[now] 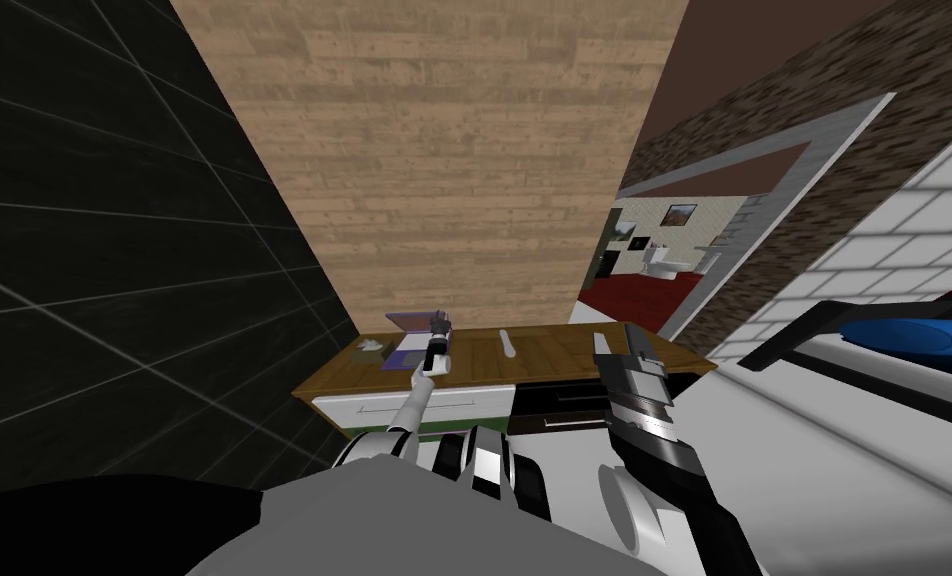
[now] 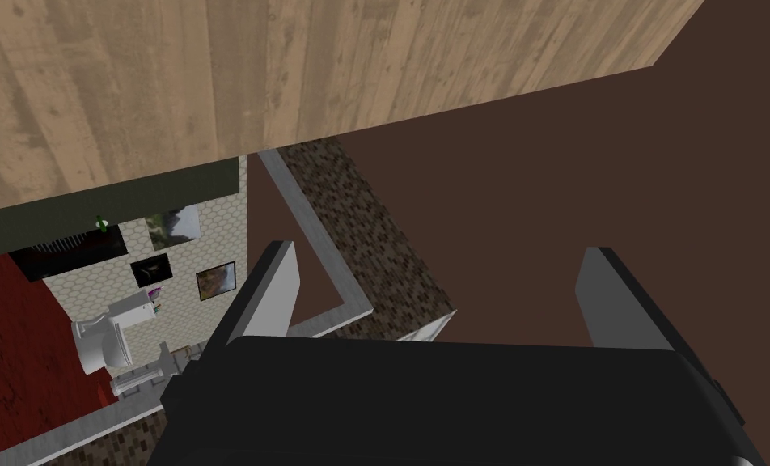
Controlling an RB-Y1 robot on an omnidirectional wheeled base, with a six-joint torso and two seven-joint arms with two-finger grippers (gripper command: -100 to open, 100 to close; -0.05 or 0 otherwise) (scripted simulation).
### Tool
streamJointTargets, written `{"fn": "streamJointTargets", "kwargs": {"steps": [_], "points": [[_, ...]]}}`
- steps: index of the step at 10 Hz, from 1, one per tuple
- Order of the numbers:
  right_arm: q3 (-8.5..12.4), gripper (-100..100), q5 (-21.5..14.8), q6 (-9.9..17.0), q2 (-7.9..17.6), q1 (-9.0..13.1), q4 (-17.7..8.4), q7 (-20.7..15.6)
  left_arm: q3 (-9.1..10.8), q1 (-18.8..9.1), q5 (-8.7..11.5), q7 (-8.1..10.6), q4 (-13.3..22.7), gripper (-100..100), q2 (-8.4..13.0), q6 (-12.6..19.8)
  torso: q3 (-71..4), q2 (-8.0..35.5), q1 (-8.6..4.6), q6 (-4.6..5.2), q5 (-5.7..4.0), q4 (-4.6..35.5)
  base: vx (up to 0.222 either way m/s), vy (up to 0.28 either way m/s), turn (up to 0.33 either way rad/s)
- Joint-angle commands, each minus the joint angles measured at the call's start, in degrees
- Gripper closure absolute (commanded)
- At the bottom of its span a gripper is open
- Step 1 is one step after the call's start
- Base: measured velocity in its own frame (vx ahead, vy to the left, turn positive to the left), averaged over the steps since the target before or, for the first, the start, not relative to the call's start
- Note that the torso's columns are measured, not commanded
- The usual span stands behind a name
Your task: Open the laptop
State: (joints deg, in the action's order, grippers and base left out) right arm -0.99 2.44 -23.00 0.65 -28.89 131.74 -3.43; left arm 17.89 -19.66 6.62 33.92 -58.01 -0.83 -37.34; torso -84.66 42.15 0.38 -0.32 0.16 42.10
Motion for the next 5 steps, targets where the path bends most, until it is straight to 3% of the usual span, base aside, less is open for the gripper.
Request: {"fn": "streamJointTargets", "kwargs": {"steps": [1, 2, 5], "points": [[0.0, 0, 0.0, 0.0, 0.0, 0.0, 0.0, 0.0, 0.59, 3.26, -0.01, 1.93, 0.45, 100, 0.18, -4.17, 0.01, 0.02, 0.01, 0.12, -0.02, 0.08, 0.006, -0.001, 0.007], [0.0, 0, 0.0, 0.0, 0.0, 0.0, 0.0, 0.0, 0.59, 4.67, -0.01, 1.93, 0.45, 100, 0.18, -5.08, 0.07, 0.11, -0.01, 0.02, -0.01, 0.04, 0.0, 0.0, 0.0], [0.01, 0, 0.0, 0.0, 0.01, 0.0, 0.0, 0.0, 0.59, 4.67, -0.01, 1.93, 0.45, 100, 0.18, -7.83, -0.04, -0.05, 0.02, 0.15, -0.02, 0.05, 0.005, -0.008, 0.022]]}}
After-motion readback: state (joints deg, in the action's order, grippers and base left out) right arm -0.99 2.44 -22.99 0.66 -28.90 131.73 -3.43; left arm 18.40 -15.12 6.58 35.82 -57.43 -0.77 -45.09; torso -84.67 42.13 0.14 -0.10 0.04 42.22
